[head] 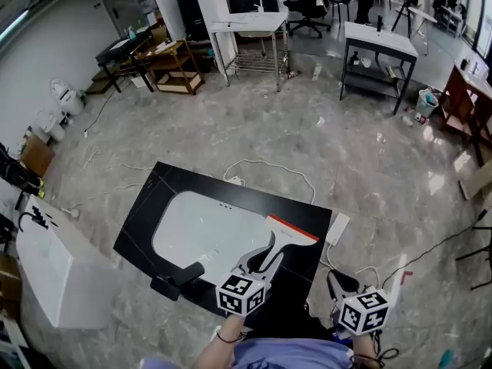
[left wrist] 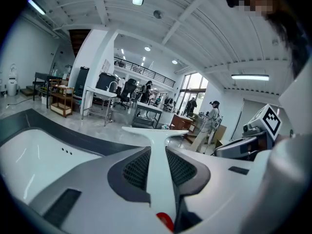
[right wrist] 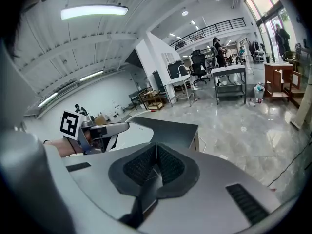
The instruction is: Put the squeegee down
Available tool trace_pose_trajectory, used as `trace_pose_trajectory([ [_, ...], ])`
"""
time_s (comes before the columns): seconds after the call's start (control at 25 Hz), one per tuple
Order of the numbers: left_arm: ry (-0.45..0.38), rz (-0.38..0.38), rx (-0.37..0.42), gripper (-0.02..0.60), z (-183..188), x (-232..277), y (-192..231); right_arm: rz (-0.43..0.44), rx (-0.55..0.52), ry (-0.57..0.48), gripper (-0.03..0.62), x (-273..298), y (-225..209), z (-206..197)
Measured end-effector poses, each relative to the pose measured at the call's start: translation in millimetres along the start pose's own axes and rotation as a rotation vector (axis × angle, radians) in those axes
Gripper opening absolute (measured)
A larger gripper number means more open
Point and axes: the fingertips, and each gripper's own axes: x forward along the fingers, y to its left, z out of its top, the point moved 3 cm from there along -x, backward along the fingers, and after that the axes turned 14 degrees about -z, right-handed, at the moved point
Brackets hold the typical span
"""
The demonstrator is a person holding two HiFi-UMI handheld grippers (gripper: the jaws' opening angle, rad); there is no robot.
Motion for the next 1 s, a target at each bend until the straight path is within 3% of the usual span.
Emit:
trace_pose_trajectory([
  [0.16,0.025,0.013,-0.014,0.103,-4,31,18,0.01,0.012,0.018,0.021,6,-10,2],
  [0.56,0.193,0.068,0.017,0.103,-42,92,58,-0.003,0.036,0.039,0.021,20,-31,3],
  [1.0,0.326,0.1,0.072,0.103,-79,104,75,-0.025,0.06,0.045,0.021,23,-41,-1],
])
